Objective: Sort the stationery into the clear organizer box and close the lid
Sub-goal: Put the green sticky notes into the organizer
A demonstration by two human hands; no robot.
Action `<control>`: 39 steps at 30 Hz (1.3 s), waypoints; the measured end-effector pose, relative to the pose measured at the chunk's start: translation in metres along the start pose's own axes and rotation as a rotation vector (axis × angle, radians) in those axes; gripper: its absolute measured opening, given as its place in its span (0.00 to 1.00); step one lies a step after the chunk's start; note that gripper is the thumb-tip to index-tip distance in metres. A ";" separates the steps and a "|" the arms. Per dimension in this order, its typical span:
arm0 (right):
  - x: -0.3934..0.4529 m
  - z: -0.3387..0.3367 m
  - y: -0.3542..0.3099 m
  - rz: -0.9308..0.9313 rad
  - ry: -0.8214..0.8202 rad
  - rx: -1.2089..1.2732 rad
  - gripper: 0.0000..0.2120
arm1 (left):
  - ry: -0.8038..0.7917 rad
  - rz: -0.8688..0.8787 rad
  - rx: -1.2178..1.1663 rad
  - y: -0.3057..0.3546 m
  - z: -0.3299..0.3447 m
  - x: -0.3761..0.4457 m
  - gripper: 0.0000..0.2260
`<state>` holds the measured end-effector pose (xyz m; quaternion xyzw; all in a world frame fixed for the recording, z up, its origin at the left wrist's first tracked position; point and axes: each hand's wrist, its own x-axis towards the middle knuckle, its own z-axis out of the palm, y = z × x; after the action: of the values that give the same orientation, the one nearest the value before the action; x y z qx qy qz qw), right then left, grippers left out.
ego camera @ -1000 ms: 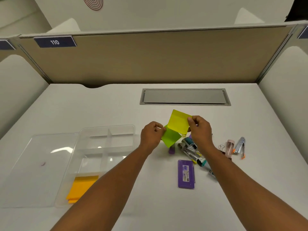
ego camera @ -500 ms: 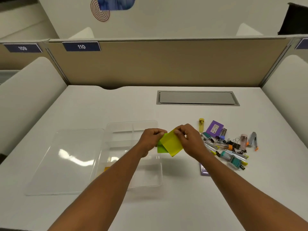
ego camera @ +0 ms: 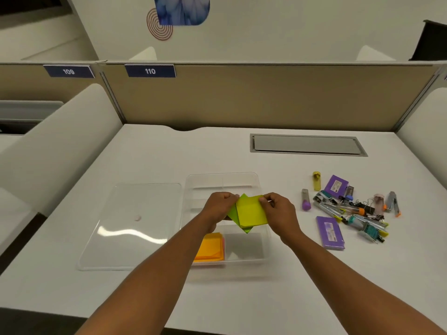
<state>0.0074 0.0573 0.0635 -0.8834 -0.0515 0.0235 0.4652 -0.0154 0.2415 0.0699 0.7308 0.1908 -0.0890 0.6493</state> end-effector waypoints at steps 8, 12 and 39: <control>-0.019 0.025 -0.023 -0.246 -0.040 -0.350 0.11 | -0.018 0.011 0.123 -0.014 -0.040 -0.016 0.12; -0.024 0.040 -0.034 -0.275 -0.080 -0.387 0.12 | -0.060 0.018 0.148 -0.021 -0.053 -0.024 0.12; -0.054 0.096 -0.045 0.002 -0.221 -0.240 0.08 | 0.406 0.104 0.054 -0.048 -0.083 -0.042 0.08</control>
<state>-0.0579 0.1549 0.0462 -0.9246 -0.1041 0.1148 0.3480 -0.0824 0.3201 0.0537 0.7598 0.2773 0.0888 0.5813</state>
